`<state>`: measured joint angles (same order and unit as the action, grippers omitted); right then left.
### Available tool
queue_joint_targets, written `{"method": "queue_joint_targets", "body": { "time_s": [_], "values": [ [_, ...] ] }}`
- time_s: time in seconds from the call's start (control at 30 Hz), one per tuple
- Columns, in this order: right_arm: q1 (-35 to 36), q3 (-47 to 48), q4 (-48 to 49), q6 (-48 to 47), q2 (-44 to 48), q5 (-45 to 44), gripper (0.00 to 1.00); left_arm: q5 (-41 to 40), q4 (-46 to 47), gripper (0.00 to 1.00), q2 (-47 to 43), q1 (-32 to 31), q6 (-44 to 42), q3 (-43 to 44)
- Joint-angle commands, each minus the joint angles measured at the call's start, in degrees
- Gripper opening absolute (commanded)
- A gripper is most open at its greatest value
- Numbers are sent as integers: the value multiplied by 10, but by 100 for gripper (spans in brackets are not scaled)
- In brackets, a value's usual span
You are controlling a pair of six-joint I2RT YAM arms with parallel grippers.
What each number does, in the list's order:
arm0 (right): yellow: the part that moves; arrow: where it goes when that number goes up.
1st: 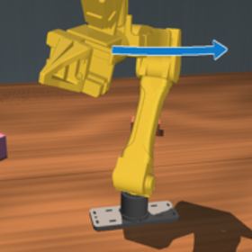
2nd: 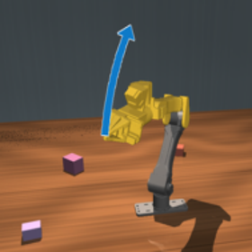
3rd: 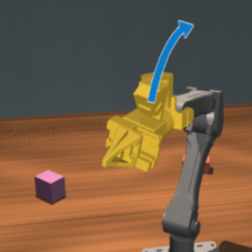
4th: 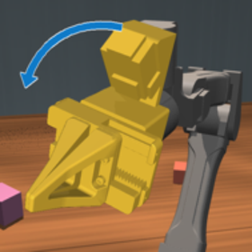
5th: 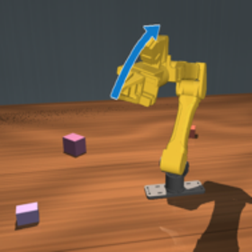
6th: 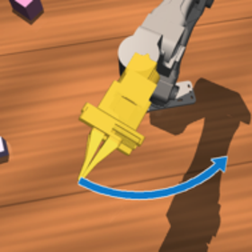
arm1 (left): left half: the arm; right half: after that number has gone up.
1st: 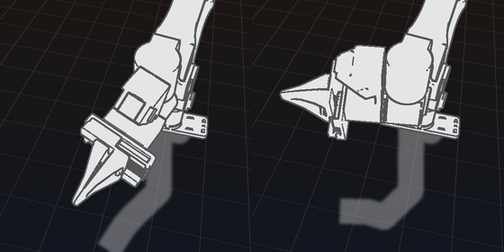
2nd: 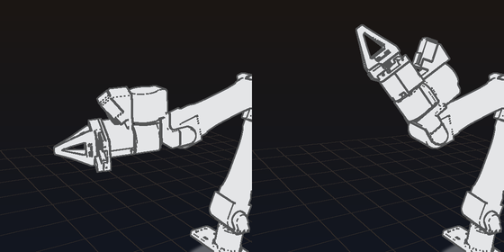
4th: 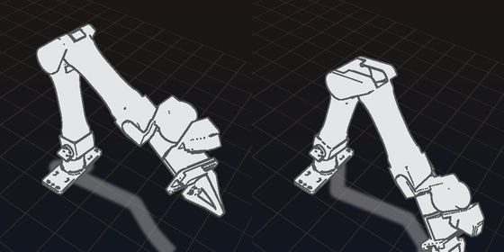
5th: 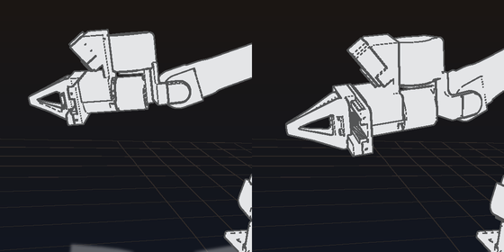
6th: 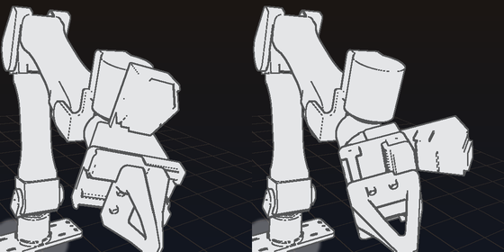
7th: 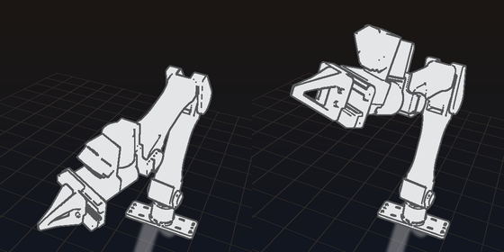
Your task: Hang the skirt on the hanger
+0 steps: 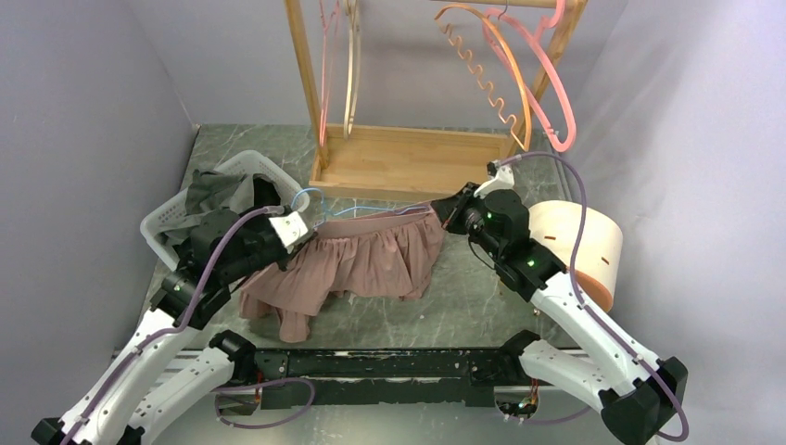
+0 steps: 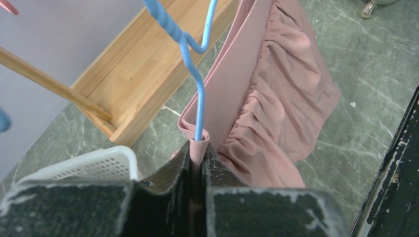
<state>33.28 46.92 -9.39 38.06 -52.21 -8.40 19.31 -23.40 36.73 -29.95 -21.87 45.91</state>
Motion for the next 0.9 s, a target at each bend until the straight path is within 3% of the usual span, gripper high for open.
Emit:
{"method": "queue_joint_targets", "body": {
  "time_s": [0.0, 0.37, 0.63, 0.87],
  "values": [
    [-21, 32, -23, -63, 7, -2, 0, -26, -9, 7, 12, 2, -14, 16],
    [-19, 62, 42, -143, -51, 284, 0, 70, 51, 7, 80, 2, 0, 67],
    [-19, 82, 38, -146, -86, 295, 0, 97, 95, 7, 100, 2, 24, 67],
    [-19, 74, 110, -113, -73, 376, 0, 137, 160, 7, 88, 2, 73, 29]
  ]
}}
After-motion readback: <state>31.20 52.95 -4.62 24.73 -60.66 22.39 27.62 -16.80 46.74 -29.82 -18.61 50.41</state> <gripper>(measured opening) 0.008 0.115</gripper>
